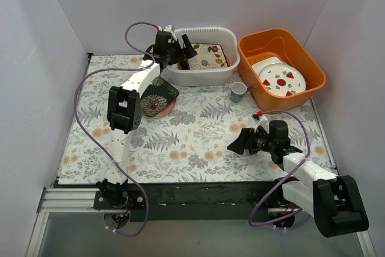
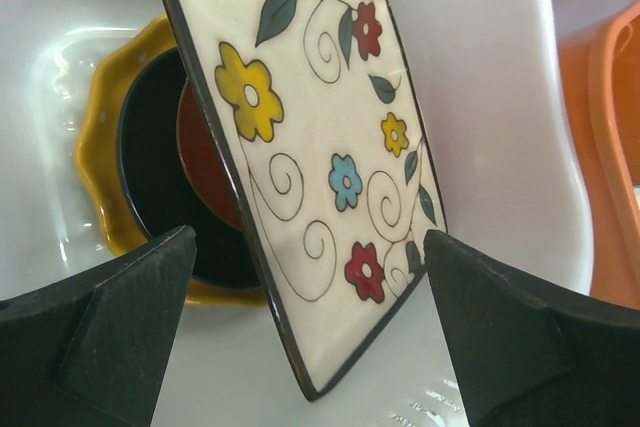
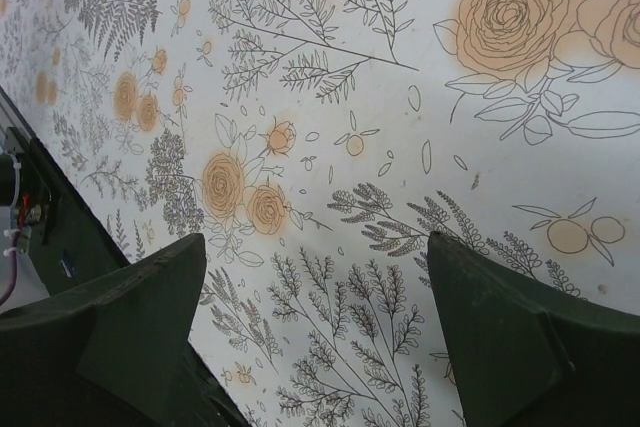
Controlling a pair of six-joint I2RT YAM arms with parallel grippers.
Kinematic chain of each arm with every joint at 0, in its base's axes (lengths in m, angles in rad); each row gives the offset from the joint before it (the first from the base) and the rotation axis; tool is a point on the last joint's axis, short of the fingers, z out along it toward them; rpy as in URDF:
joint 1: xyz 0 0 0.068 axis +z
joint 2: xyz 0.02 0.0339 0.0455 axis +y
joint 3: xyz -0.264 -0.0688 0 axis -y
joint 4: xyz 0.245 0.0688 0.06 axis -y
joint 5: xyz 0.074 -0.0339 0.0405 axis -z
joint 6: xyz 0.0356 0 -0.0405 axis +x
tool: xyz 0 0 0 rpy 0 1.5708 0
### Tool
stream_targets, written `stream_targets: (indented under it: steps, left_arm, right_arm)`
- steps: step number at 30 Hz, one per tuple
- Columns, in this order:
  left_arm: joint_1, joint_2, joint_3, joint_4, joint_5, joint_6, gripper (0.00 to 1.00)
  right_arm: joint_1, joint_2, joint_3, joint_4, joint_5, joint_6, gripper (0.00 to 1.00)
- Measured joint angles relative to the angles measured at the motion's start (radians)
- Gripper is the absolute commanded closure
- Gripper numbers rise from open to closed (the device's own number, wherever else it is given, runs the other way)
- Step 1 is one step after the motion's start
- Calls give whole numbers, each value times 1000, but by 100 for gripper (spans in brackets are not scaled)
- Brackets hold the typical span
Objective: Place the plates into the plastic bin on the countertop
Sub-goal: Place the plate in the plastic bin, then pick up the plate at the center of the board.
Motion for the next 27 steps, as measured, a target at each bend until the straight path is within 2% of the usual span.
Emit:
stream_targets:
  steps: [19,27]
  left_arm:
    - [17,-330,-267,-11,-95,48,2]
    - [22,-495,-426,1,-112,50,2]
  right_arm:
    - [0,-46,0,-62,17,1,2]
    - [17,24,37,-56,-1,0,2]
